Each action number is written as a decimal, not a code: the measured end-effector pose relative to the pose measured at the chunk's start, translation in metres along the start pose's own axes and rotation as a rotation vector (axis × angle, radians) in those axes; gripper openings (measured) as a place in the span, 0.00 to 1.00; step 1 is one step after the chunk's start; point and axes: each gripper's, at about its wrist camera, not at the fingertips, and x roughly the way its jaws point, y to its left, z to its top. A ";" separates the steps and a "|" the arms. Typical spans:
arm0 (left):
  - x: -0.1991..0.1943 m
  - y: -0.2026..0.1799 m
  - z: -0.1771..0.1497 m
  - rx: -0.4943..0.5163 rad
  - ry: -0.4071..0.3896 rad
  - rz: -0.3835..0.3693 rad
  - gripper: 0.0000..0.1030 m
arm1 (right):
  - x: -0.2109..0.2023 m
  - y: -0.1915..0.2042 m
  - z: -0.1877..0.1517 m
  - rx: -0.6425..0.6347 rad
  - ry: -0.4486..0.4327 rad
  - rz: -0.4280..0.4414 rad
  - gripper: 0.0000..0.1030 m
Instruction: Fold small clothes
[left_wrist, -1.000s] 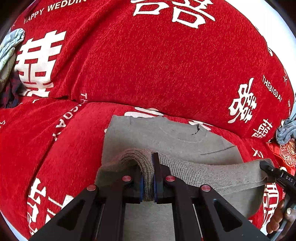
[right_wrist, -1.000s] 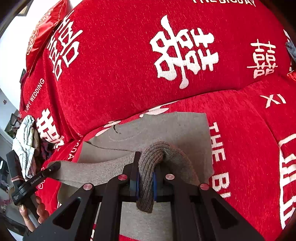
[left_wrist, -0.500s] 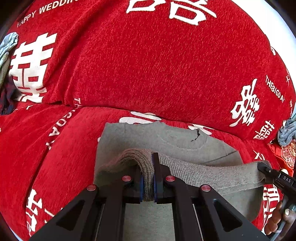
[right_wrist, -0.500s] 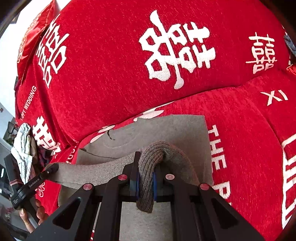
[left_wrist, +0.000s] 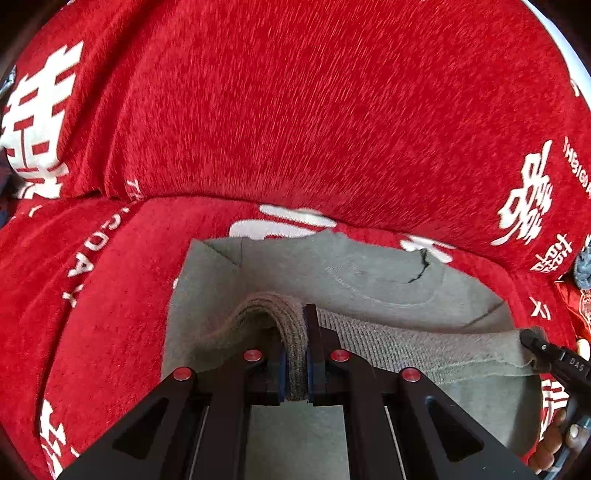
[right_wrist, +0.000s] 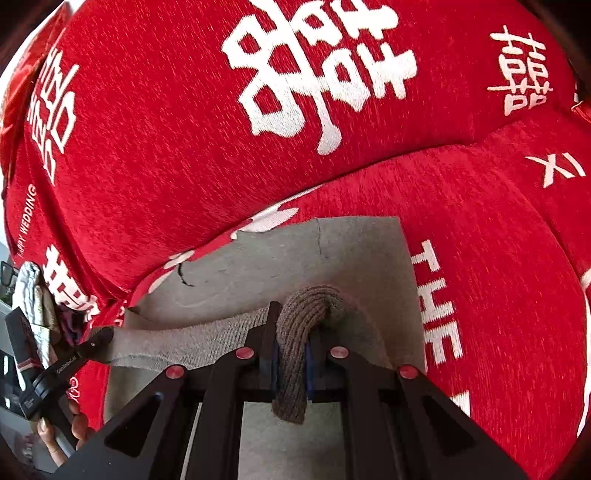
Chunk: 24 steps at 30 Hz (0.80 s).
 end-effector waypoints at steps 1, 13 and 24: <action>0.006 0.001 0.000 0.001 0.012 0.001 0.08 | 0.004 0.000 0.001 0.002 0.004 0.000 0.10; 0.039 0.022 0.012 -0.107 0.137 -0.101 0.09 | 0.011 -0.021 0.008 0.137 0.002 0.100 0.66; 0.000 0.037 0.008 -0.102 0.016 -0.240 0.08 | -0.005 -0.005 0.003 0.021 -0.017 0.043 0.68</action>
